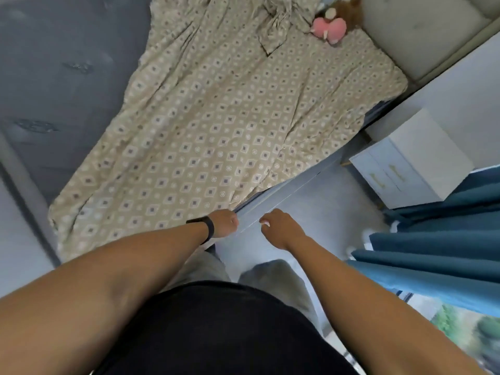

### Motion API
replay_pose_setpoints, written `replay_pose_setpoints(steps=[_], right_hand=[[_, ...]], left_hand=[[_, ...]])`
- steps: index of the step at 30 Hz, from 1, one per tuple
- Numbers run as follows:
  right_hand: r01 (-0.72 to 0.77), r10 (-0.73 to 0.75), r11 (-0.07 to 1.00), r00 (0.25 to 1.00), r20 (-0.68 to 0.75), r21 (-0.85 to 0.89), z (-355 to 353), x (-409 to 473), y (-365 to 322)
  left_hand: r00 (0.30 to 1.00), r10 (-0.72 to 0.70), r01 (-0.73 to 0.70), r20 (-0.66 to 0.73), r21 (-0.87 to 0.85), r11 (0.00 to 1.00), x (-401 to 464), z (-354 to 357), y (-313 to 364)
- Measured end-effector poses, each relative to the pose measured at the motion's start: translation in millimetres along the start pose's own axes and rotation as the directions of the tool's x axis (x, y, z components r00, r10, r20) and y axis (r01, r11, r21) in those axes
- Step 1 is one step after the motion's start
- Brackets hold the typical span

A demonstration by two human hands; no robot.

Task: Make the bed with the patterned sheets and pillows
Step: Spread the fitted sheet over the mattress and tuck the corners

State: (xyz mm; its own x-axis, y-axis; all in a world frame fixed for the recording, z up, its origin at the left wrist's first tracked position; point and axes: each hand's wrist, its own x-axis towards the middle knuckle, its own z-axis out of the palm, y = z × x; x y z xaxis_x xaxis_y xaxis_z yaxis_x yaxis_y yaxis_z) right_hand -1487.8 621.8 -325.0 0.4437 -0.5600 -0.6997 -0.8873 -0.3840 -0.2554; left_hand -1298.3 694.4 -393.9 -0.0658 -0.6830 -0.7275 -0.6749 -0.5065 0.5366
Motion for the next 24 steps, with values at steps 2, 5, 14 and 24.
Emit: replay_pose_setpoints(steps=[2, 5, 14, 24], right_hand=[[0.049, -0.044, 0.996, 0.997, 0.070, -0.068, -10, 26, 8], [0.162, -0.130, 0.975, 0.972, 0.197, -0.153, -18, 70, 27], [0.404, -0.281, 0.801, 0.905, 0.319, -0.441, -1, 222, 102], [0.474, -0.406, 0.662, 0.878, 0.254, -0.580, 82, 347, 137]], left_hand=[[0.998, -0.059, 0.059, 0.001, -0.045, 0.997, 15, 3, 2], [0.987, -0.156, 0.146, -0.032, -0.216, 0.965, 34, 16, 7], [0.871, -0.487, 0.390, -0.068, -0.510, 0.767, 134, 106, 3], [0.859, -0.491, 0.427, -0.145, -0.325, 0.844, 252, 151, -13]])
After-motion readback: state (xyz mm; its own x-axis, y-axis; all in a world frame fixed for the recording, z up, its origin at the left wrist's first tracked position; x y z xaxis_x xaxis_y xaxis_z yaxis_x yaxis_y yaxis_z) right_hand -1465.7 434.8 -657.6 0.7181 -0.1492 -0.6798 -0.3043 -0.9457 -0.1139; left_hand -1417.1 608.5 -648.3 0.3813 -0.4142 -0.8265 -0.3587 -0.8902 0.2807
